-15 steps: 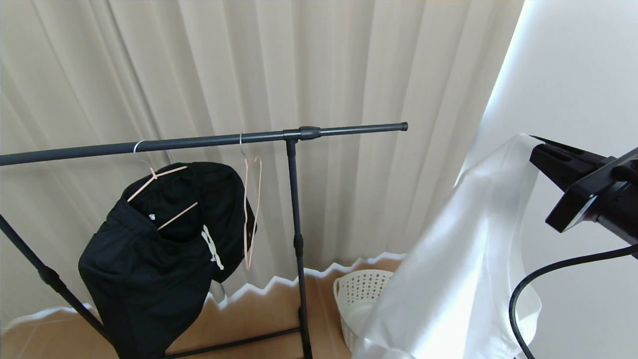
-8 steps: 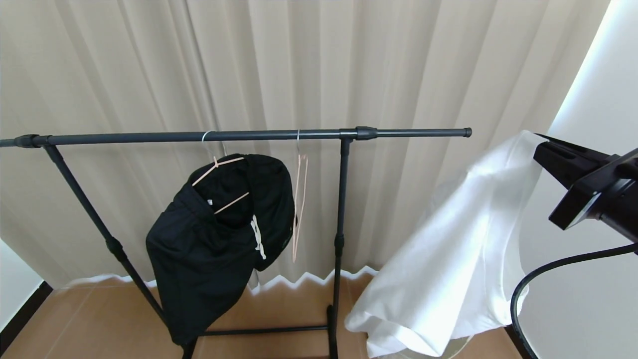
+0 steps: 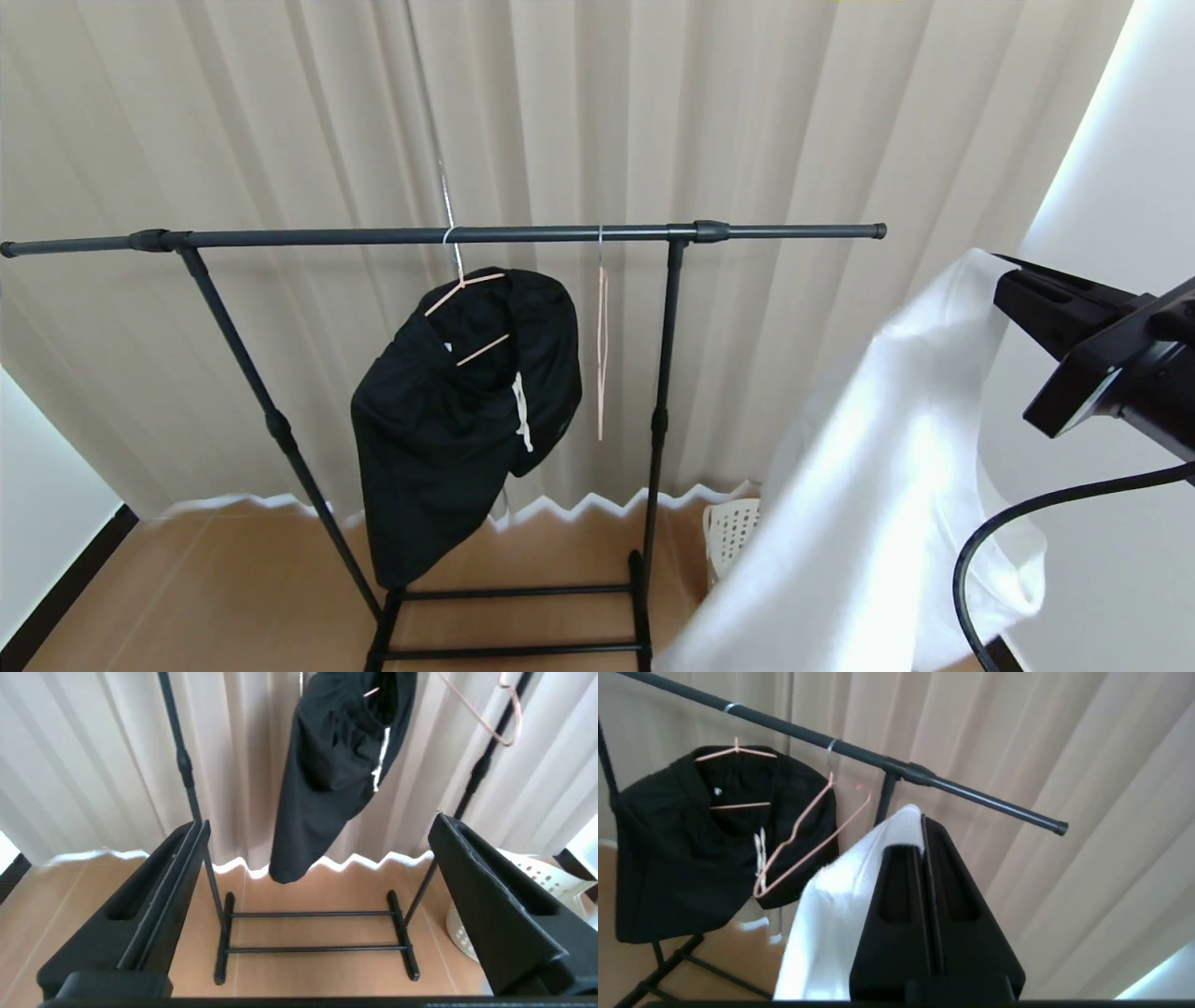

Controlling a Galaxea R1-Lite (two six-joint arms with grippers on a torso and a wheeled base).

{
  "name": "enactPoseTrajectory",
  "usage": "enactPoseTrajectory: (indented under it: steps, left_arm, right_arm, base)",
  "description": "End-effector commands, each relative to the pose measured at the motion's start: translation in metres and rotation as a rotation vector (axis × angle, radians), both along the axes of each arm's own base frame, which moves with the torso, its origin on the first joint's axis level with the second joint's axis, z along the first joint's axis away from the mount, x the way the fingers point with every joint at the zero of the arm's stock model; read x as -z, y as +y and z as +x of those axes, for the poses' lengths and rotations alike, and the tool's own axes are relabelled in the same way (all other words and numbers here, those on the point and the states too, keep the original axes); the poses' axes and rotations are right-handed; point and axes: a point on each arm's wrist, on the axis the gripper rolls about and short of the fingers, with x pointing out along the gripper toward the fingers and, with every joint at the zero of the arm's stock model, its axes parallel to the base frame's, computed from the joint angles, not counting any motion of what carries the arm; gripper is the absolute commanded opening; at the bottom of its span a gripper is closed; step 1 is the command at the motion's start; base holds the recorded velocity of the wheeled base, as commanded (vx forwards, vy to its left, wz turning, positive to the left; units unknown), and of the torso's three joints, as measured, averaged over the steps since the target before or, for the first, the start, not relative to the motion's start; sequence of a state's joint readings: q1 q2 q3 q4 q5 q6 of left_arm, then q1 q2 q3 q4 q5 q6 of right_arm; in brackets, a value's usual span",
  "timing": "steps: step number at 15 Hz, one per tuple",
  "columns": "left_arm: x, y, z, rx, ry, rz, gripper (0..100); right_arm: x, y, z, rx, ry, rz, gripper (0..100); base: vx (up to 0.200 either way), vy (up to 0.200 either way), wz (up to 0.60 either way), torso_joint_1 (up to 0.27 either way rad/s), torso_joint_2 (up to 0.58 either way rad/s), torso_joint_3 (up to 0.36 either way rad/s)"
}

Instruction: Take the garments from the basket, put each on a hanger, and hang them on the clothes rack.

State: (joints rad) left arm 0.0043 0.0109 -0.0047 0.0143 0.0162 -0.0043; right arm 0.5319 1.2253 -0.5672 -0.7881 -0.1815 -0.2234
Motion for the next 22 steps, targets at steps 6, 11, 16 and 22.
enactPoseTrajectory:
  steps: [6,11,16,22]
  left_arm:
    - [0.001,0.0,0.0,0.006,0.008,0.041,100]
    - [-0.065,-0.002,0.066,0.072,0.39,0.028,100]
    - [-0.102,-0.05,0.152,0.296,0.606,-0.101,100]
    - [-0.093,-0.147,0.217,0.451,0.705,-0.097,100]
  right_arm:
    - [0.011,0.003,0.005,0.018,0.029,-0.074,0]
    - [0.018,0.027,0.047,0.115,0.397,-0.11,0]
    - [-0.002,0.059,0.067,0.141,0.693,0.096,0]
    - [0.015,0.1,0.1,0.288,0.677,0.212,0]
  base:
    - [0.0,0.033,0.0,0.003,0.0,0.0]
    - [0.0,0.0,0.0,0.0,0.0,0.0]
    - [0.0,0.0,0.0,0.0,0.0,0.0]
    - [0.0,0.0,0.0,0.0,0.0,0.0]
